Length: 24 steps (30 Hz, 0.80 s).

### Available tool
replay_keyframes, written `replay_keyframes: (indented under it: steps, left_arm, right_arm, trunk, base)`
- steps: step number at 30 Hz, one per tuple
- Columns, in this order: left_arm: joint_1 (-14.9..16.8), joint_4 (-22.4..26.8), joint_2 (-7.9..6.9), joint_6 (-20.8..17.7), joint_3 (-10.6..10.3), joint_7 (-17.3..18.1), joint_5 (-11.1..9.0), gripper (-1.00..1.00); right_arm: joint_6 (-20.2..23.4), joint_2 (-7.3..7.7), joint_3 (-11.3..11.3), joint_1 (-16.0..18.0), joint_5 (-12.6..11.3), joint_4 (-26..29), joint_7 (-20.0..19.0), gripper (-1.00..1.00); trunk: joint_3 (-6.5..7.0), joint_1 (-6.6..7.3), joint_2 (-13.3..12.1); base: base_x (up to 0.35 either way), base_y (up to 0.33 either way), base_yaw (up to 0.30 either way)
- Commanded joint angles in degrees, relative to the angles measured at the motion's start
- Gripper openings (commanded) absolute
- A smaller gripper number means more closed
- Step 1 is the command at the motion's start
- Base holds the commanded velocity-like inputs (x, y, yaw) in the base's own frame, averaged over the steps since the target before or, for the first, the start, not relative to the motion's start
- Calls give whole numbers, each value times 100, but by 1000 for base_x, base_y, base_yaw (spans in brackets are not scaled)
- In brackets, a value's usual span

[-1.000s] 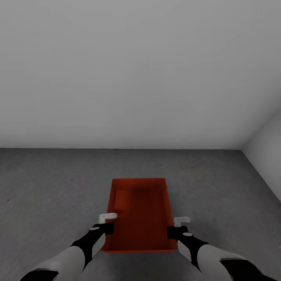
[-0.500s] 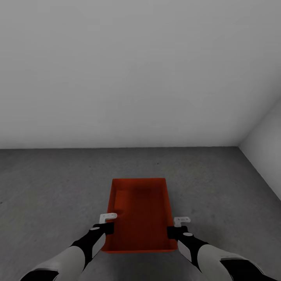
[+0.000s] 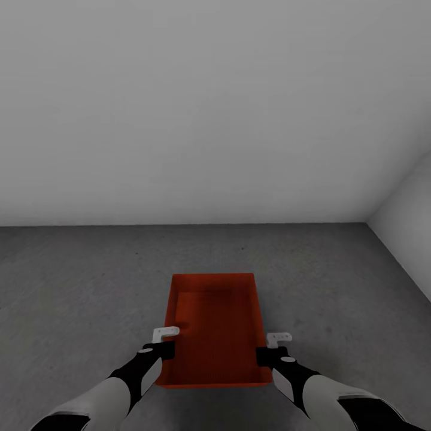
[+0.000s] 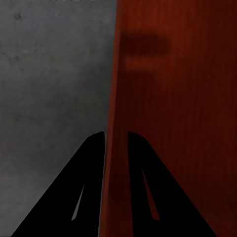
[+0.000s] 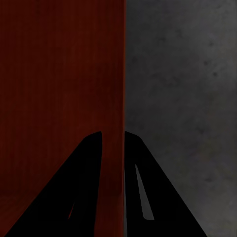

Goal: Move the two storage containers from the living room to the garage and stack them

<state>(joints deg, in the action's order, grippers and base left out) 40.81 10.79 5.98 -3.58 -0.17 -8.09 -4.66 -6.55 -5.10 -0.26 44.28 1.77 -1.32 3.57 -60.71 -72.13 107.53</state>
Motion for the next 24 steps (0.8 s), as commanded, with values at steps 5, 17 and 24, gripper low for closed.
replay_keyframes:
  steps: [5, 17, 24]
  left_arm:
    - [5, 81, -261, -37, 272, -96, 61, -100]
    - [6, 81, -264, -37, 272, -96, 62, -100]
    - [2, 81, -264, -37, 272, -96, 61, -100]
  right_arm:
    - [-31, 35, -44, 2, -54, -26, 39, -100]
    - [-31, 35, -44, 2, -54, -26, 39, -100]
    - [-31, 35, -44, 2, -54, -26, 39, -100]
  trunk:
    - [-4, 1, 2]
    - [-94, -109, 202]
    - [-219, -263, 483]
  base:
    - [0, 0, 0]
    - [0, 0, 0]
    - [0, 0, 0]
